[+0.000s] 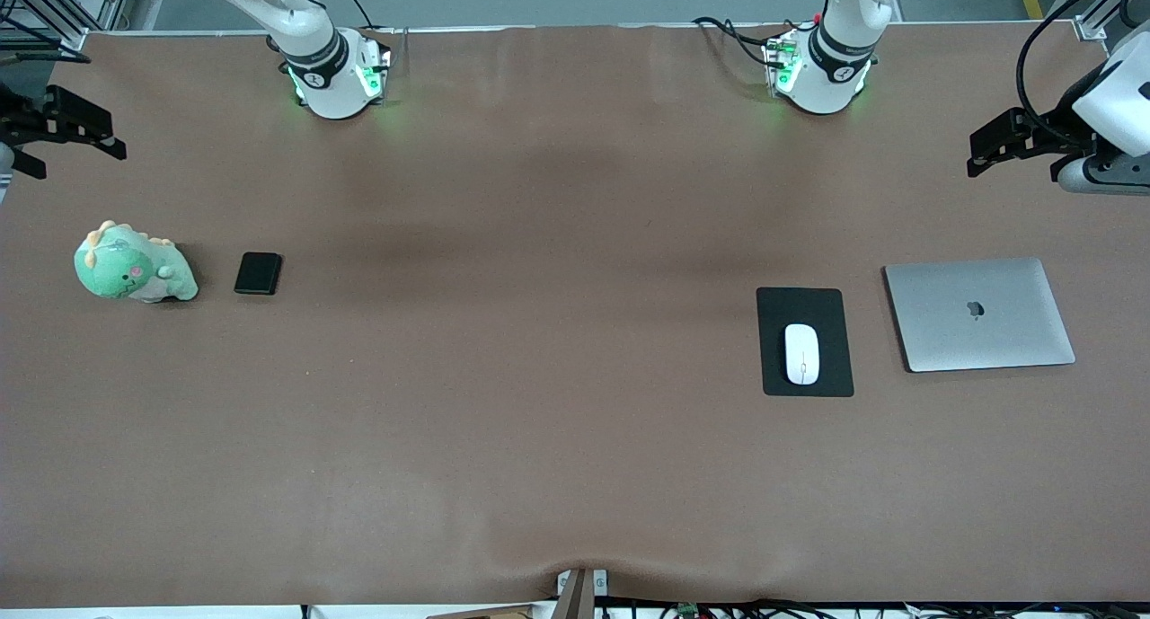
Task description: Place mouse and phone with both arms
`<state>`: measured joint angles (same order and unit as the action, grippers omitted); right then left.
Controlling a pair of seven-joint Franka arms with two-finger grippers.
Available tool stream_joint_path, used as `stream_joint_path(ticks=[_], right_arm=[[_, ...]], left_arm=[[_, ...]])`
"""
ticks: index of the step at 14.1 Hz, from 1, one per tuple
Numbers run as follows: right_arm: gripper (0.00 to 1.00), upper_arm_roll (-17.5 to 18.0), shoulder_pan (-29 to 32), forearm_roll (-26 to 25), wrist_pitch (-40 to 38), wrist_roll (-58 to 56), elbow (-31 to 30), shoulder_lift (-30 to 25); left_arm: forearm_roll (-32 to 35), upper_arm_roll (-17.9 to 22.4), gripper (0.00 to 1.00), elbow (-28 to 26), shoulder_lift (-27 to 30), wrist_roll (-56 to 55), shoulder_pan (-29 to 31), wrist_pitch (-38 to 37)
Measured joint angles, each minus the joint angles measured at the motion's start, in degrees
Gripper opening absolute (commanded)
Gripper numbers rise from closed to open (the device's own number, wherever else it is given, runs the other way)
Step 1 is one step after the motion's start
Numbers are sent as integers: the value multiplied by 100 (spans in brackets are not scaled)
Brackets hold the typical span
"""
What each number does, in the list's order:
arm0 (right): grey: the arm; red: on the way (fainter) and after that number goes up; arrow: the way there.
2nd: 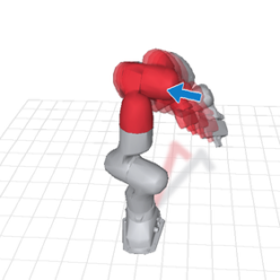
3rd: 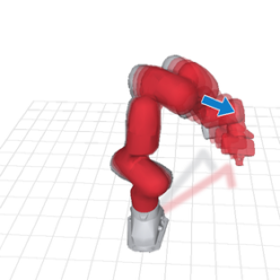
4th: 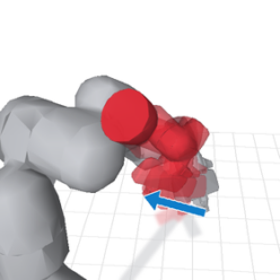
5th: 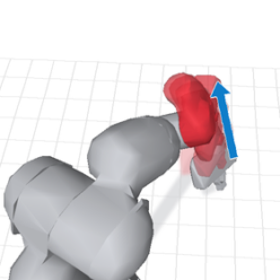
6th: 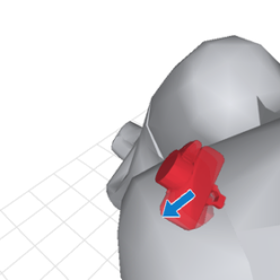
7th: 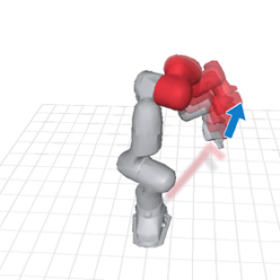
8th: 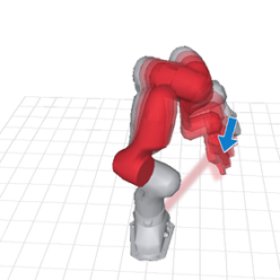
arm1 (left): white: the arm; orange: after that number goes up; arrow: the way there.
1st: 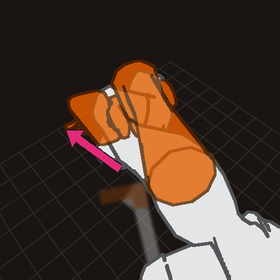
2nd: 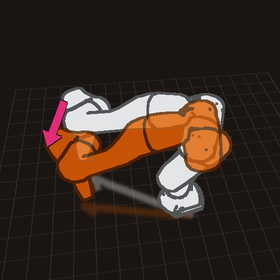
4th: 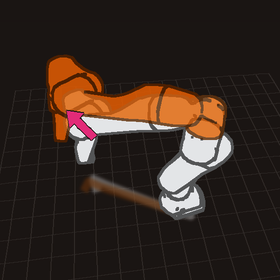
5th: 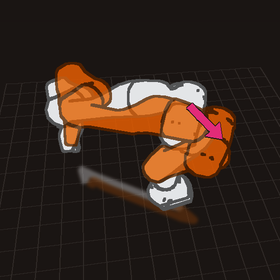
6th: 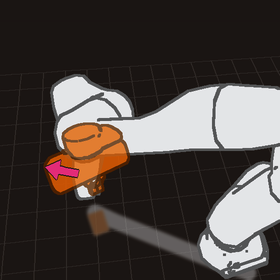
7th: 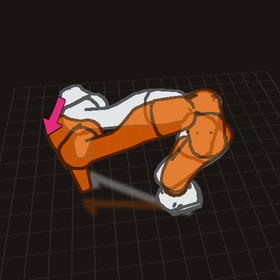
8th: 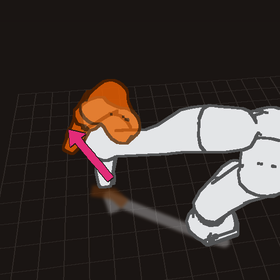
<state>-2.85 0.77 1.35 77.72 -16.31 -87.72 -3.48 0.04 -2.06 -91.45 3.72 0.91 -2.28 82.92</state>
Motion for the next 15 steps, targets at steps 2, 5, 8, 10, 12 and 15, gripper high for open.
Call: stream_joint_path(ticks=[2, 5, 8, 10, 12, 15], right_arm=[[100, 10, 129, -6, 160, -94, -19, -8], [100, 10, 215, -28, 252, -437, -22, -9], [100, 26, 215, -31, 252, -457, -22, -9], [100, 36, 217, -33, 252, -458, -22, -9], [100, 37, 266, -34, 250, -458, -29, -9], [100, 37, 319, -34, 236, -466, -38, -9]], left_arm=[[0, 0, 100, 0, 0, 0, 4, 0], [0, 0, 100, 0, 0, 0, 8, -1], [0, 2, 100, 0, 0, 0, 16, 2], [0, 4, 100, 3, 0, 0, 33, 3], [0, 6, 100, 4, 0, 0, 44, 3], [0, 5, 100, 4, 0, 0, 44, 3]])
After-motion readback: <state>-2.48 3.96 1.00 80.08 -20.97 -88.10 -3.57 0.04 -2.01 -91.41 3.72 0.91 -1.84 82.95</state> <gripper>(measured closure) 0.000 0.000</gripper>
